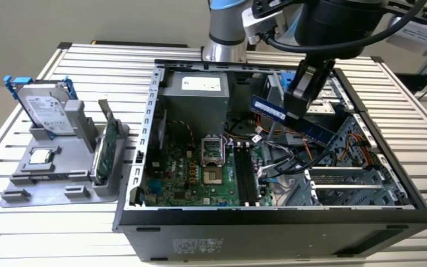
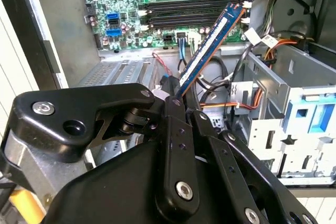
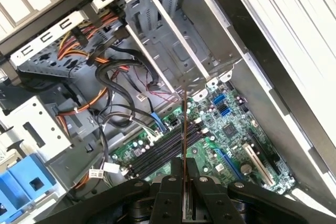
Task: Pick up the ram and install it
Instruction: 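Insert the ram into the slot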
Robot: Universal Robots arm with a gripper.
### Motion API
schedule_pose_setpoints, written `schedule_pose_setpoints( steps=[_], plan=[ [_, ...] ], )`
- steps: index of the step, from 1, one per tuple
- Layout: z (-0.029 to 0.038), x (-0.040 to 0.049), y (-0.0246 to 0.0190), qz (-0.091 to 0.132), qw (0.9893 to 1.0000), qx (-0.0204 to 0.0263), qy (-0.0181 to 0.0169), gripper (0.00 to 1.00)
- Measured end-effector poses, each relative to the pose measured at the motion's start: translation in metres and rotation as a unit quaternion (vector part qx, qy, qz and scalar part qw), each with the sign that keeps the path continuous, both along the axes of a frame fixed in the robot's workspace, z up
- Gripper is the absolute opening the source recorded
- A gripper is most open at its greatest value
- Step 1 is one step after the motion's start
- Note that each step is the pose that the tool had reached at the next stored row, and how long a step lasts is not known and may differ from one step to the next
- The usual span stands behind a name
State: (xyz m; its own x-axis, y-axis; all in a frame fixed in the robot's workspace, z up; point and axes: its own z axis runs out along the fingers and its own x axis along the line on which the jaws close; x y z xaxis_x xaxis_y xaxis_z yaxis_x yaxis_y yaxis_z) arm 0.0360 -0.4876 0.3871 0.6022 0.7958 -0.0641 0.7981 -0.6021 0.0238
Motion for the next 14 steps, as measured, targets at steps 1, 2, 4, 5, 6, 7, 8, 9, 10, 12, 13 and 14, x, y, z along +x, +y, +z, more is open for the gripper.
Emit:
schedule_pose_setpoints(
  steps=[1,2,4,5,6,7,8,9,10,12,13,14],
  plan=[
    [0.0,0.0,0.0,-0.003,1.0,0.0,0.0,0.0],
    [0.0,0.0,0.0,-0.006,1.0,0.0,0.0,0.0],
    [-0.0001,0.0,0.0,-0.011,0.9999,0.0,0.0,0.0],
    [-0.0001,0.0,0.0,-0.013,0.9999,0.0,0.0,0.0],
    [-0.0001,0.0,0.0,-0.016,0.9999,0.0,0.0,0.0],
    [-0.0001,0.0,0.0,-0.018,0.9998,0.0,0.0,0.0],
    [-0.0001,0.0,0.0,-0.021,0.9998,0.0,0.0,0.0],
    [-0.0002,0.0,0.0,-0.023,0.9997,-0.0001,0.0,0.0],
    [-0.0003,0.0,0.0,-0.026,0.9997,-0.0001,0.0,0.0],
    [-0.0005,0.0,0.0,-0.031,0.9995,0.0,0.0,0.0],
    [-0.0006,0.0,0.0,-0.035,0.9994,0.0,0.0,0.0],
    [-0.0007,0.0,0.0,-0.038,0.9993,0.0,0.0,0.0]
  ],
)
